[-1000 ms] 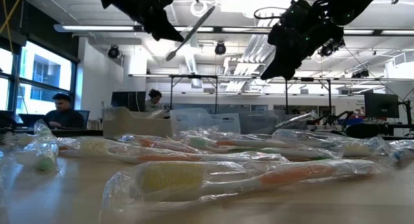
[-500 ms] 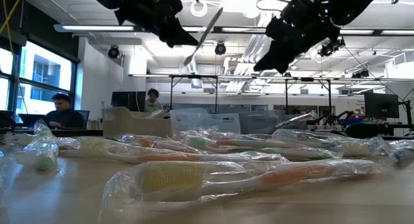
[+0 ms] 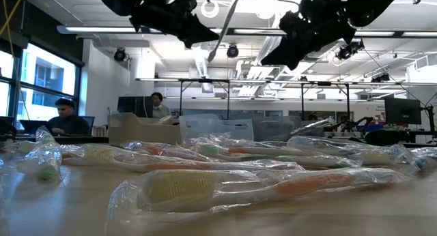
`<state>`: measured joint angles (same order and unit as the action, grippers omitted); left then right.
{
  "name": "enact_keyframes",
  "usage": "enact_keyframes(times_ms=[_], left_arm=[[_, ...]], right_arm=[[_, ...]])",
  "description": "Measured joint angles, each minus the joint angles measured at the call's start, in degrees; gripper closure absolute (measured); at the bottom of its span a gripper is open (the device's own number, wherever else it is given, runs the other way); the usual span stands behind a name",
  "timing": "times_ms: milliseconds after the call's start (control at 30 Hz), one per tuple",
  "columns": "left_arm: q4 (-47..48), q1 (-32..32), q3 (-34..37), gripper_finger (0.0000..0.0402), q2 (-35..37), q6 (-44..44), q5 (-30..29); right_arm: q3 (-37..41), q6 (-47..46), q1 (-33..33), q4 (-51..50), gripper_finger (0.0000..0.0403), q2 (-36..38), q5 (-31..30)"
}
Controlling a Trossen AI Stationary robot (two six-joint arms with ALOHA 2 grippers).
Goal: Pick & Place Toothbrushes
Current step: Put the green toothbrush into the black bin
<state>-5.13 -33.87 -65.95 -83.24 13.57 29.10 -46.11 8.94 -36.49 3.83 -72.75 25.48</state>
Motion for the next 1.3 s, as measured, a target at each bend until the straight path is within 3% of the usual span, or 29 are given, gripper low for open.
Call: enact_keyframes(times_ms=[367,600,800,900,1100,1300], left_arm=[[-2.57,0.0,0.0,0.0402,0.0,-4.94,-0.07],[-5.54,0.11,0.0,0.0402,0.0,-7.36,2.3],[-5.6,0.13,0.0,0.0402,0.0,-8.08,2.95],[-5.08,0.13,0.0,0.0402,0.0,-9.19,2.93],[-4.86,0.13,0.0,0.0402,0.0,-10.64,3.4],[-3.73,0.98,0.06,0.0401,-1.55,-9.52,3.86]], right_arm=[[0.0,-0.01,0.0,4.42,0.0398,0.0,0.0],[0.0,-9.45,0.93,12.92,0.0398,0.0,-0.13],[0.0,-10.16,5.51,20.33,0.0388,-1.45,-5.95],[-0.02,-7.91,8.34,23.37,0.0351,-2.68,-9.26],[-0.01,-5.82,11.88,28.46,0.0234,-3.56,-22.15],[-0.02,-9.04,12.91,33.24,0.0161,-3.54,-19.69]])
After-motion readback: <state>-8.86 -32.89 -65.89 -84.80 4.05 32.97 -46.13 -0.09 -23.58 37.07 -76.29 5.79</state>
